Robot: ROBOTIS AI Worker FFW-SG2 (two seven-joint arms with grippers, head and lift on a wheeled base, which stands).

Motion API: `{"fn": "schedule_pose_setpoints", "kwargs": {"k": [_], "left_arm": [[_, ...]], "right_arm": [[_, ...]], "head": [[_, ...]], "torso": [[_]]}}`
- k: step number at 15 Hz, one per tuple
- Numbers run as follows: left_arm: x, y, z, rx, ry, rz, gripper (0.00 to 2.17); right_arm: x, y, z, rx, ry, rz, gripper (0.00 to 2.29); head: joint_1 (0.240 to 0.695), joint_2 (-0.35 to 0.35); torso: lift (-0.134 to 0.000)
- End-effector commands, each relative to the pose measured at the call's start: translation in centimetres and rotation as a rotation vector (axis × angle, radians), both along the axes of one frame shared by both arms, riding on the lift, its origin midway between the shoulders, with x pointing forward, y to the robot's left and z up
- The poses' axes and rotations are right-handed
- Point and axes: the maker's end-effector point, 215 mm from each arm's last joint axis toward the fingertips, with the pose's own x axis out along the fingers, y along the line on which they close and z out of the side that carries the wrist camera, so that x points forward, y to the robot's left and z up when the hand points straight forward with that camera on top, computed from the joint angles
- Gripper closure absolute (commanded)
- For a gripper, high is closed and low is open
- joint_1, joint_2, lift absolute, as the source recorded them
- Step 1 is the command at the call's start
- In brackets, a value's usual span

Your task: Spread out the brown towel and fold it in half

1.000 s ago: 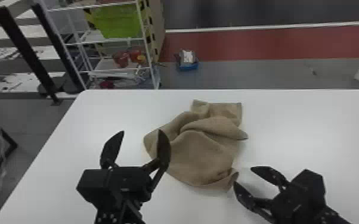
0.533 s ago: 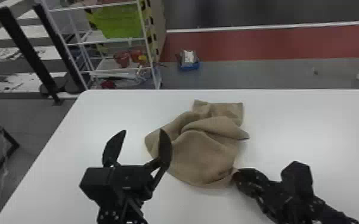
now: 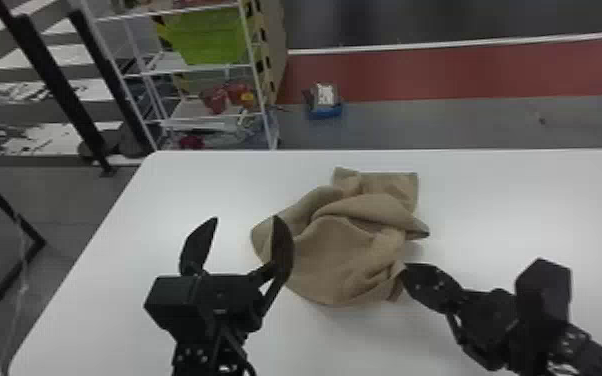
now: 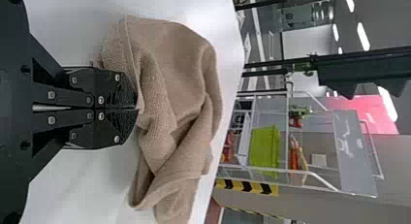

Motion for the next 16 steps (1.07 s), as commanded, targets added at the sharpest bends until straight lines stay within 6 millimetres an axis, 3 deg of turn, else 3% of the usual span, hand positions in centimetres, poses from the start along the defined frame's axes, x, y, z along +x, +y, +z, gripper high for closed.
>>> {"fn": "schedule_pose_setpoints", "kwargs": {"k": [1, 8, 10, 13, 14, 16], "left_arm": [[0.1, 0.2, 0.0, 0.007, -0.004, 0.007, 0.12], [0.1, -0.3, 0.1, 0.011, -0.012, 0.000, 0.12], [0.1, -0.4, 0.1, 0.014, -0.011, 0.000, 0.12], [0.1, -0.5, -0.2, 0.014, -0.007, -0.005, 0.12], [0.3, -0.7, -0.2, 0.015, -0.008, -0.010, 0.12], [0.6, -1.2, -0.2, 0.011, -0.010, -0.018, 0.12]], "right_arm": [[0.0, -1.2, 6.1, 0.050, -0.057, -0.031, 1.43], [1.1, -7.9, 18.9, 0.189, -0.154, -0.150, 1.43], [1.5, -12.3, 21.2, 0.253, -0.143, -0.217, 1.43], [2.3, -19.7, 22.7, 0.245, -0.160, -0.347, 1.43], [2.4, -22.4, 21.0, 0.226, -0.114, -0.399, 1.43], [2.7, -24.9, 15.9, 0.172, -0.008, -0.441, 1.43]], "head": [[0.695, 0.173], [0.695, 0.103], [0.695, 0.081], [0.695, 0.018], [0.695, -0.032], [0.695, -0.085]], "torso": [[-0.123], [-0.123], [-0.123], [-0.123], [-0.123], [-0.123]]}}
